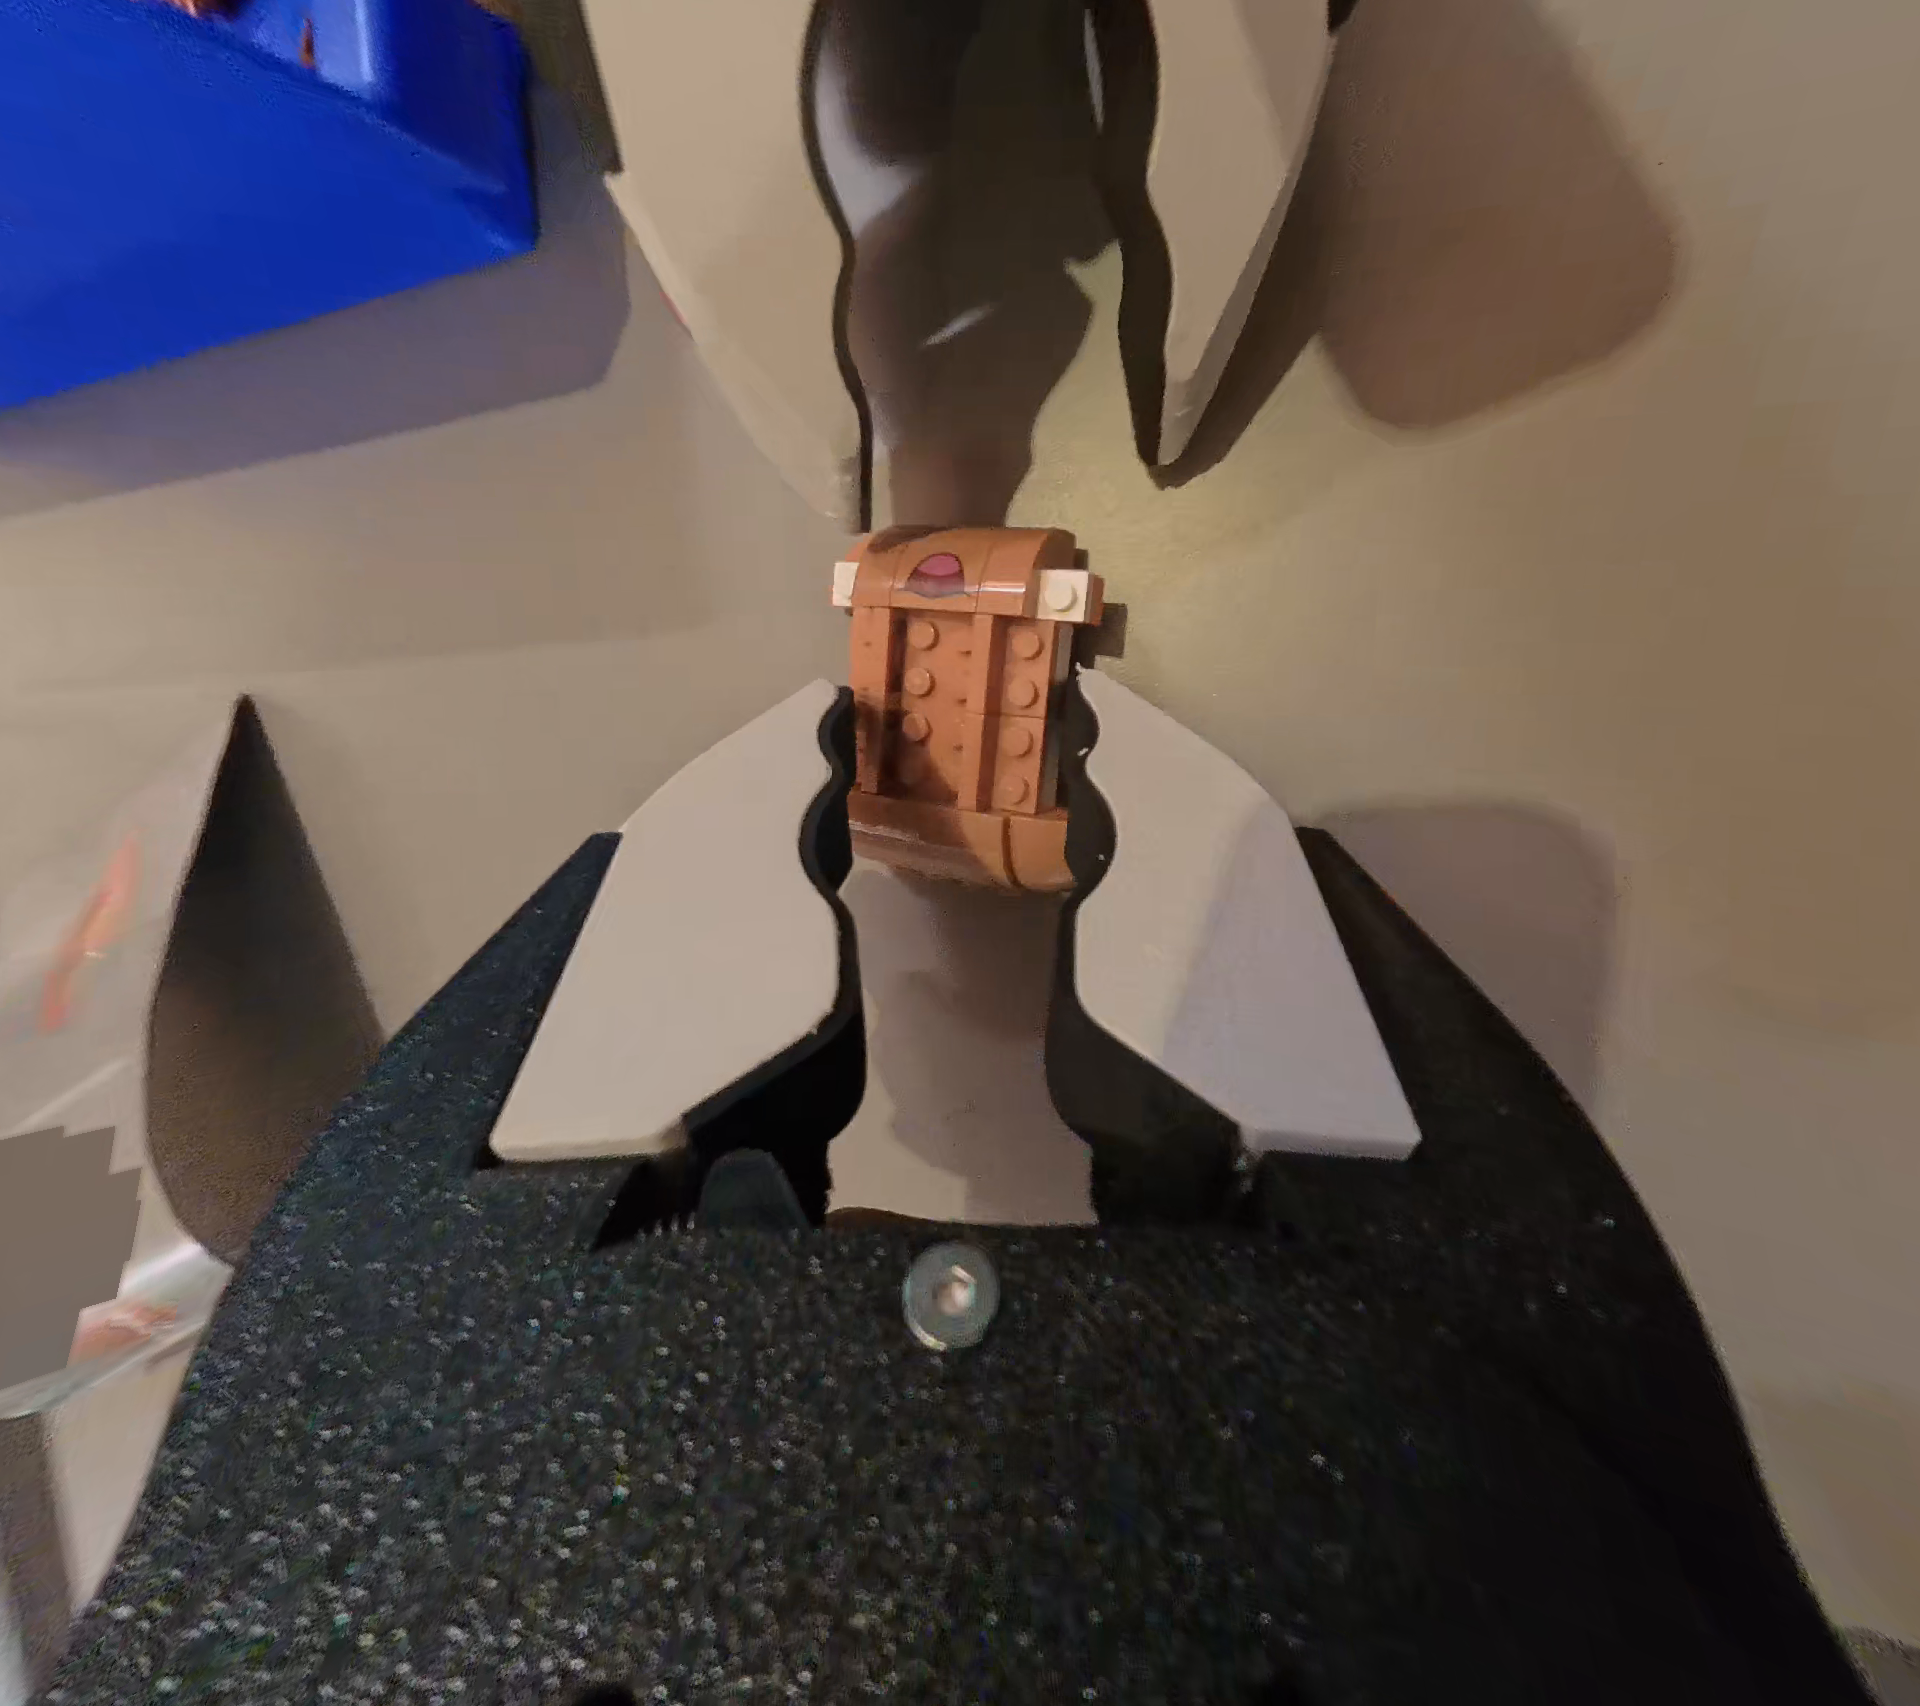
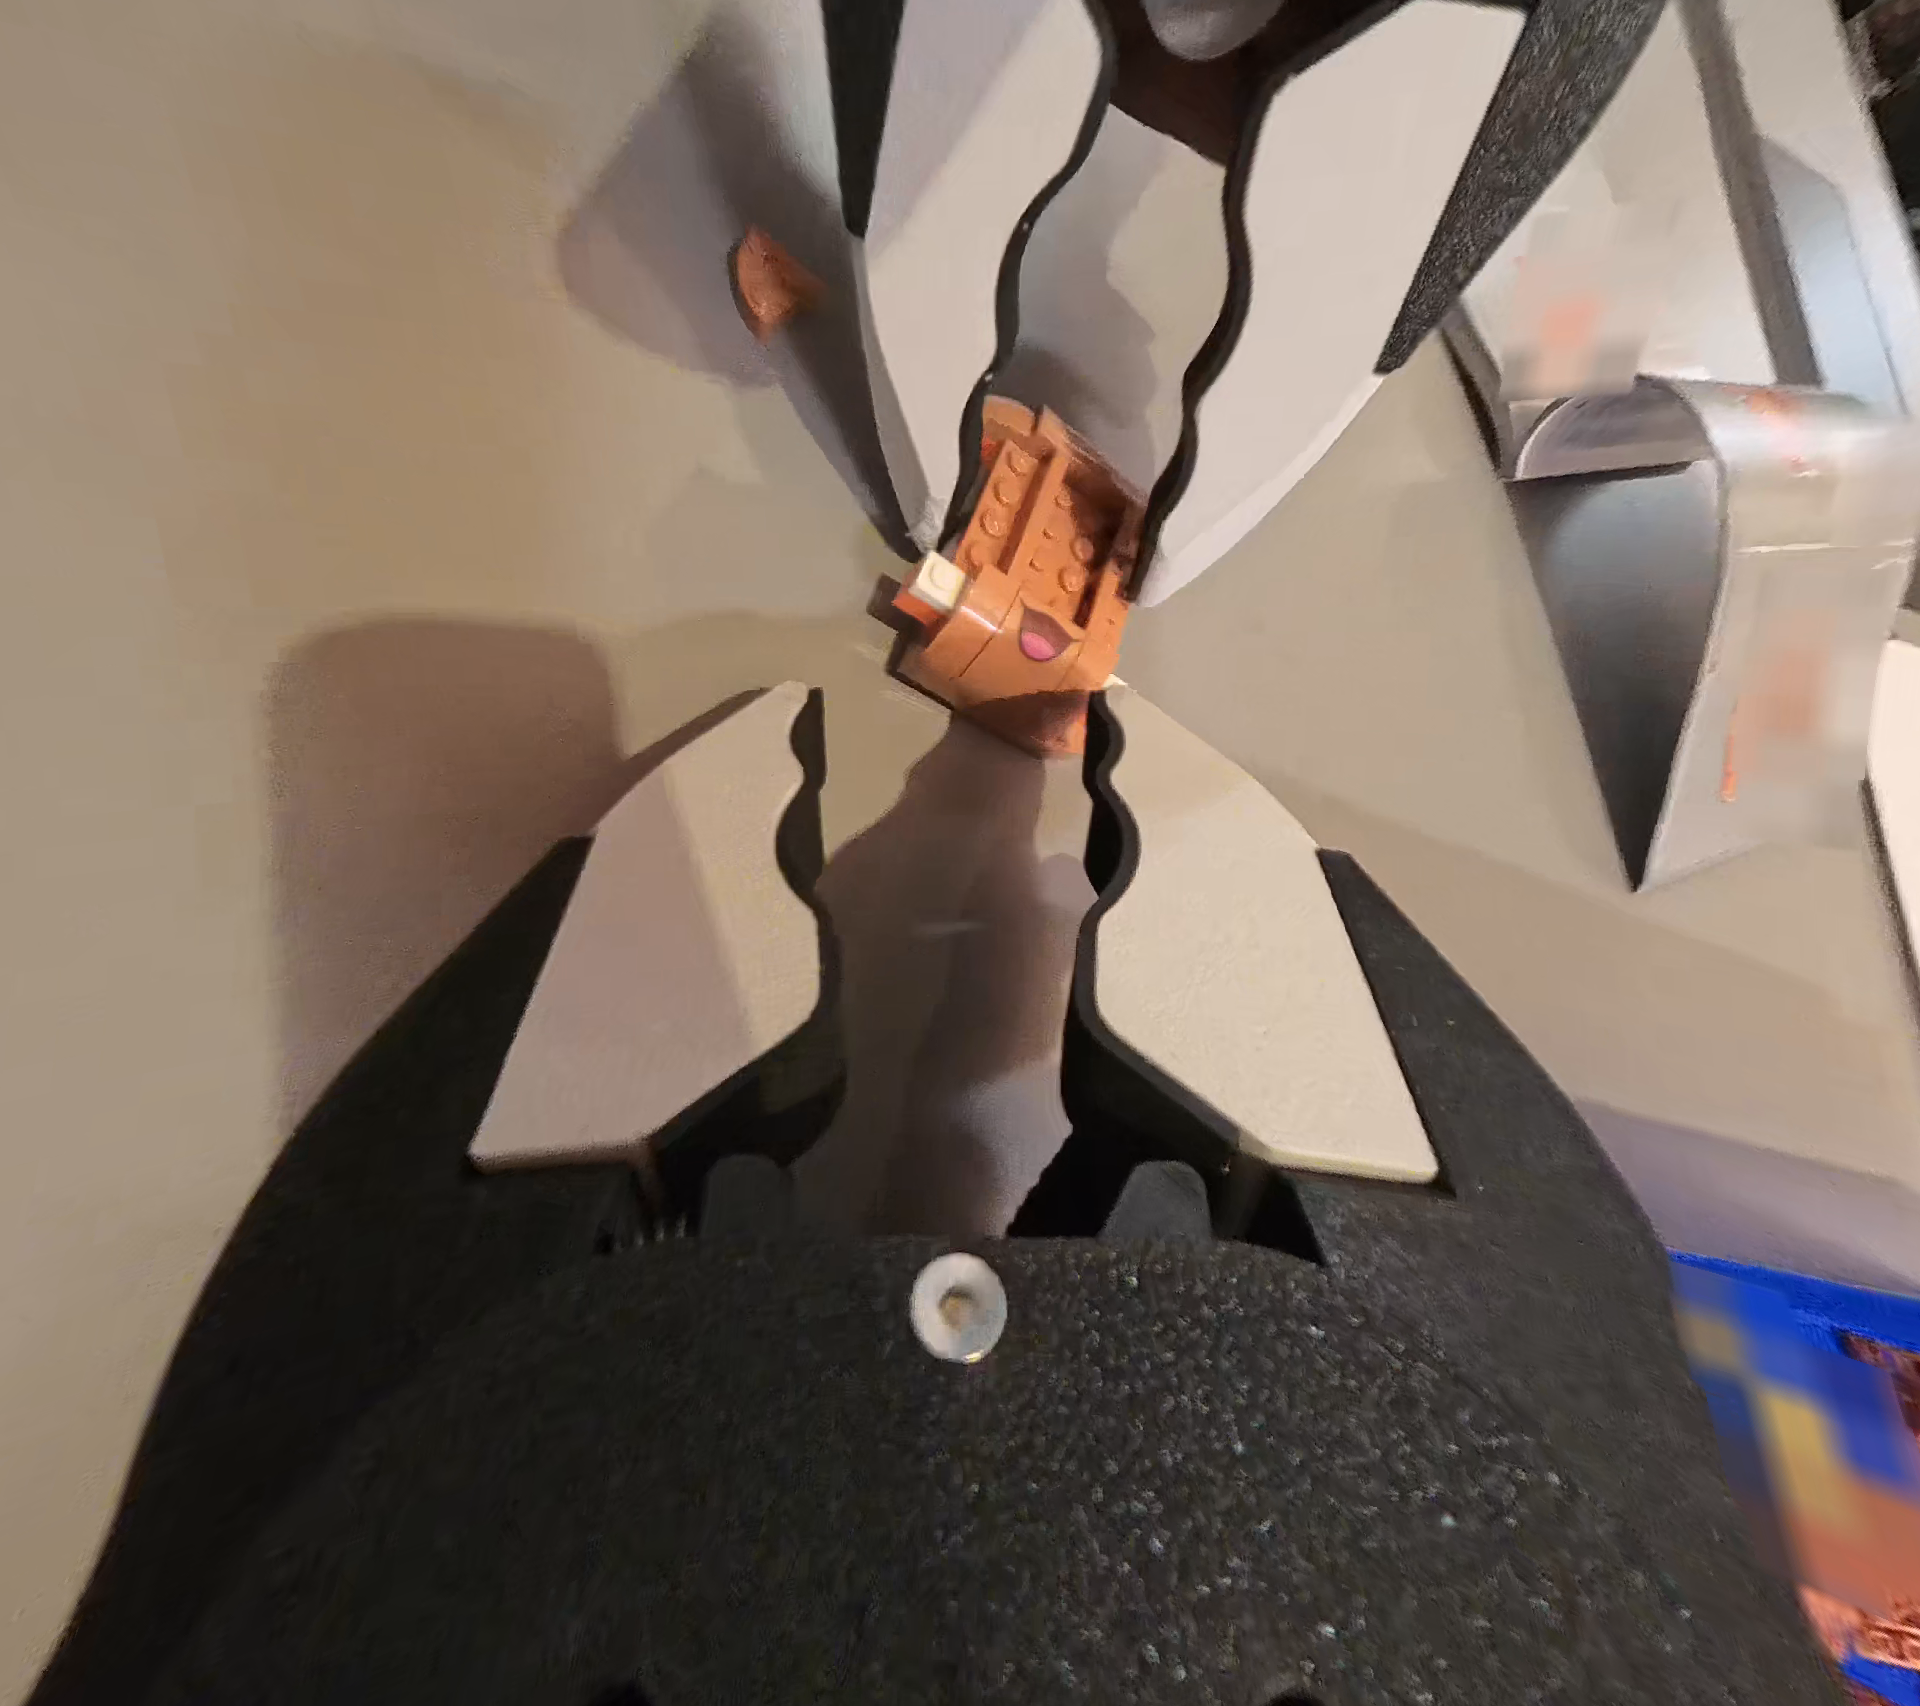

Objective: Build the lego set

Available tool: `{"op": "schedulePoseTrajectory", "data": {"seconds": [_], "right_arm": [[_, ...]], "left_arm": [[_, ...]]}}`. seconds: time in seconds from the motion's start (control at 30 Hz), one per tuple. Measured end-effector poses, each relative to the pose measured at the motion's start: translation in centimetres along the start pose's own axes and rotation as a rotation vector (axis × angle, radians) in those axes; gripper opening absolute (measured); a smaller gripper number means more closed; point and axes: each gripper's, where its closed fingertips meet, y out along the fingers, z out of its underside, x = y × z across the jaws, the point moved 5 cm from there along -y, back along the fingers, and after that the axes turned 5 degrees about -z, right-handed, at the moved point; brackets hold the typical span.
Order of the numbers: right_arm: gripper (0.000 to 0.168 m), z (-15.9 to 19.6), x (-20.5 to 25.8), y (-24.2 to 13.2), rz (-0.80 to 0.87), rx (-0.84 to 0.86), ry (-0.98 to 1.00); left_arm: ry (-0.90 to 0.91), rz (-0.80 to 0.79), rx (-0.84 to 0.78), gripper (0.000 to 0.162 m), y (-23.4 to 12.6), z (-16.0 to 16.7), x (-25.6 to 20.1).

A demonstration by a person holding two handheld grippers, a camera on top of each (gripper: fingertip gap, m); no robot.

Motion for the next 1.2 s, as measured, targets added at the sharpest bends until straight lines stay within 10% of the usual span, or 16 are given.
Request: {"op": "schedulePoseTrajectory", "data": {"seconds": [0.5, 1.2], "right_arm": [[0.032, -1.0, -0.2, 0.9, 0.109, -0.058, -0.198], [0.031, -0.6, -1.9, 0.5, -0.062, -0.125, 0.268]], "left_arm": [[-0.450, 0.337, -0.191, 0.038, -0.9, 0.1, 0.5], [-0.480, 0.124, -0.392, 0.051, -3.5, 1.8, 2.0]]}}
